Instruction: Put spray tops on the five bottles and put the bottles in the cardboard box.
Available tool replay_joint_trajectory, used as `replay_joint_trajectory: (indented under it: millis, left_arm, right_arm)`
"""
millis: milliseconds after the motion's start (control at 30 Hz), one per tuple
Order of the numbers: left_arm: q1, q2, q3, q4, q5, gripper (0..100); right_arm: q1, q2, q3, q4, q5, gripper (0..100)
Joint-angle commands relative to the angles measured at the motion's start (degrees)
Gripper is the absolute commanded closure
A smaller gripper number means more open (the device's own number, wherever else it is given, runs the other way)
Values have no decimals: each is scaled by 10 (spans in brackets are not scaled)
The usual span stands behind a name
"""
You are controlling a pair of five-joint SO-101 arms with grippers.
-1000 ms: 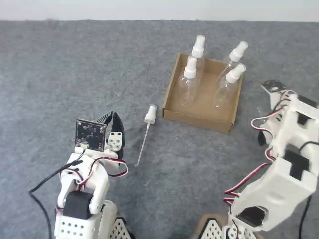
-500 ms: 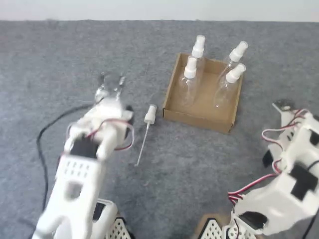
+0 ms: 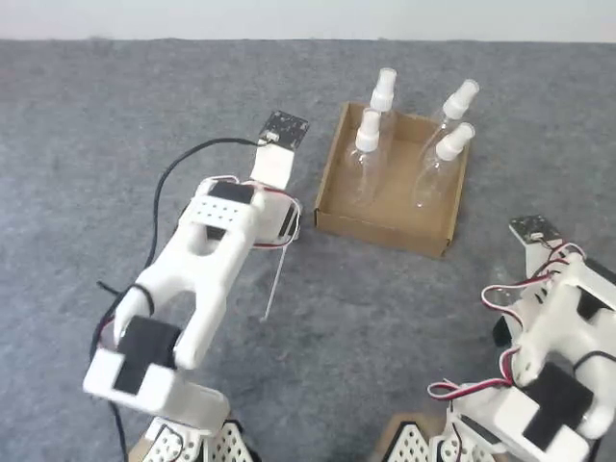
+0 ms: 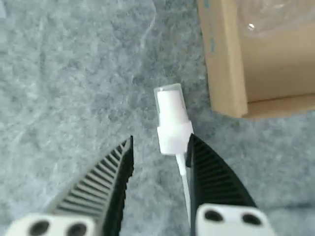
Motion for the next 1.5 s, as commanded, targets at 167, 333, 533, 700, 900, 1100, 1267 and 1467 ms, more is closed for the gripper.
replay_joint_trajectory:
  millis: [167,333,533,700,900,1100,1267,1467]
  left_arm:
    - [4,80,-128,1,6,835]
    - [-2,159,-178,3,6,837]
    - [-3,180,-185,4,6,898]
    - [-3,169,-187,35,6,989]
    - [-3,58,-170,135,5,990]
    - [-10,-175,-6,168,-2,990]
    - [-55,-374,178,127,-43,990]
    - [-98,-507,320,89,-69,989]
  right_arm:
    - [3,-34,2,-6,11,913]
    - [4,-38,2,-6,11,909]
    - [5,-39,2,-6,11,907]
    - [5,-39,2,-4,11,907]
    - [5,-39,0,-3,11,906]
    - [6,-40,-1,-2,8,885]
    - [3,-40,-18,31,8,741]
    - [-15,-40,-135,138,6,691]
